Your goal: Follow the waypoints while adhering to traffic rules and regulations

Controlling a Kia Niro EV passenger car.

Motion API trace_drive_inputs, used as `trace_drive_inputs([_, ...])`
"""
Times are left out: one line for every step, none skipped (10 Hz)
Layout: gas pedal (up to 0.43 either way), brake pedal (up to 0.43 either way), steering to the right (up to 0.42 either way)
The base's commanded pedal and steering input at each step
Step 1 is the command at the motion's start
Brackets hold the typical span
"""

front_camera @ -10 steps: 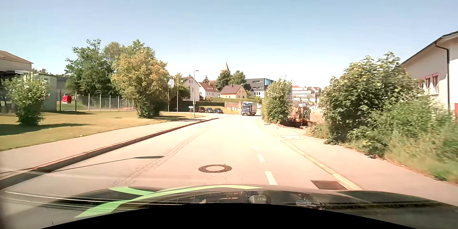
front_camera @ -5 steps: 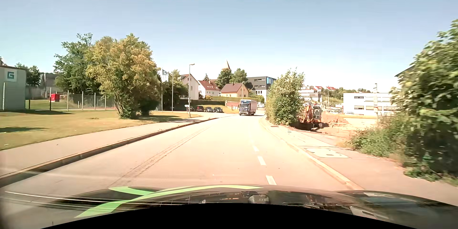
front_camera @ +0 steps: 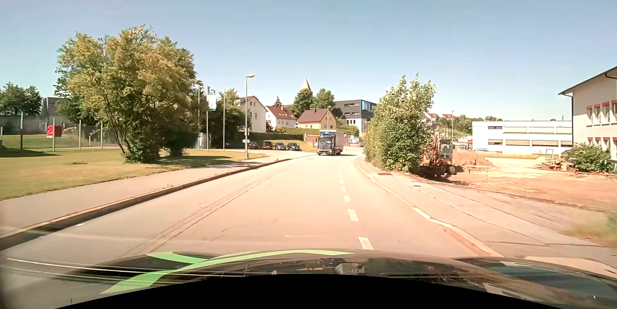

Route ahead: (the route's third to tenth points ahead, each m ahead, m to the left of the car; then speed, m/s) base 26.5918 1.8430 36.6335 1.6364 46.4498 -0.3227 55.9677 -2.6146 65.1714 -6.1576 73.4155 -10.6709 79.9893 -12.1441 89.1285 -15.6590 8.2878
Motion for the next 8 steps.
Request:
trace_drive_inputs([0.039,0.0,-0.006])
trace_drive_inputs([0.039,0.0,-0.005])
trace_drive_inputs([0.039,0.0,-0.005])
trace_drive_inputs([0.039,0.0,-0.004])
trace_drive_inputs([0.039,0.0,0.0])
trace_drive_inputs([0.039,0.0,0.004])
trace_drive_inputs([0.039,0.0,0.004])
trace_drive_inputs([0.039,0.0,0.005])
